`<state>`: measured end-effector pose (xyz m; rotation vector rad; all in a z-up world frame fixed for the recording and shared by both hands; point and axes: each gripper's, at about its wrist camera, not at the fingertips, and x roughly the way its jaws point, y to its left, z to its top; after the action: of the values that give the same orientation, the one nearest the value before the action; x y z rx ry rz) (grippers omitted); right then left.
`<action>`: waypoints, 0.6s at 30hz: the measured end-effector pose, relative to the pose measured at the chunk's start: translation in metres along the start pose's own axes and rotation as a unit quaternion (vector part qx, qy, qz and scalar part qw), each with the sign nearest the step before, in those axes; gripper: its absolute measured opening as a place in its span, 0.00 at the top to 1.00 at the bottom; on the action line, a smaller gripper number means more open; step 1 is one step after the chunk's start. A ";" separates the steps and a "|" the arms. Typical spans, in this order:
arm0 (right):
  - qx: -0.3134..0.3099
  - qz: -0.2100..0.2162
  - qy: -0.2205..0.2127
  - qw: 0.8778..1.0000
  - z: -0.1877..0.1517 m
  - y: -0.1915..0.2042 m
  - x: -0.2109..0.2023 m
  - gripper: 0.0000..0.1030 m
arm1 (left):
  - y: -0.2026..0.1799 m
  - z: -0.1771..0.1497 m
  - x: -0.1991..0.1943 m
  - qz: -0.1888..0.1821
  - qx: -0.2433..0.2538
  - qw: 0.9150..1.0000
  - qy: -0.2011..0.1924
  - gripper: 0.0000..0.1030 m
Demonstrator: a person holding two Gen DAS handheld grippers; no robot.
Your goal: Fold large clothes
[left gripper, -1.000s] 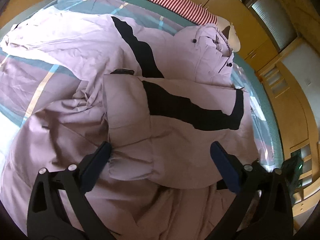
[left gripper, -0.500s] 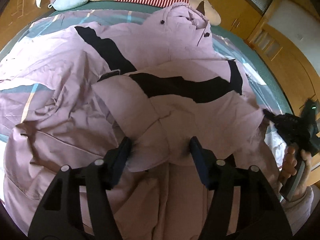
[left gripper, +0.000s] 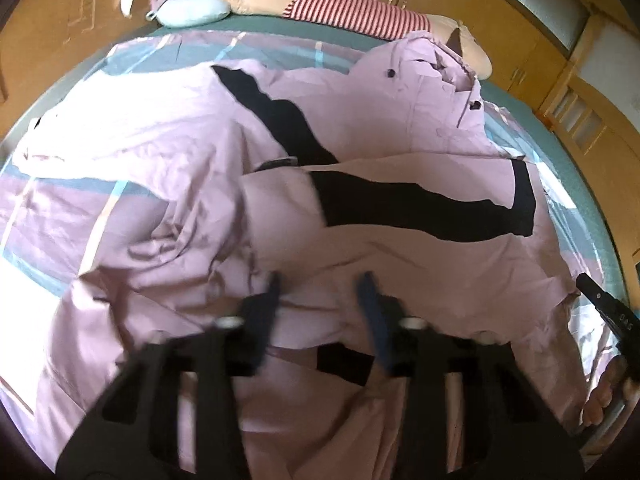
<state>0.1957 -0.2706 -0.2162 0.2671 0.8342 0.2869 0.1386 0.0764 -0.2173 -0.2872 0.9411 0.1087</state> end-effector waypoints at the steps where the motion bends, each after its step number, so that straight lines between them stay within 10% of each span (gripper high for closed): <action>1: 0.002 -0.001 0.005 1.000 0.000 0.000 0.003 0.99 | -0.005 0.002 0.003 -0.005 0.006 1.000 0.005 0.92; 7: 0.017 0.004 0.029 0.999 -0.004 -0.005 0.011 0.88 | -0.033 0.003 -0.005 0.121 0.052 0.989 -0.060 1.00; 11: 0.025 0.000 -0.004 1.000 -0.001 -0.007 -0.001 0.37 | -0.017 0.008 0.004 0.080 0.008 0.997 -0.005 1.00; 18: 0.032 -0.004 0.006 0.999 -0.001 -0.010 0.003 0.37 | -0.011 0.005 0.000 0.075 0.008 0.997 0.002 0.88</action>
<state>0.1985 -0.2783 -0.2224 0.3232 0.8565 0.2549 0.1444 0.0671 -0.2124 -0.2025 0.9657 0.2384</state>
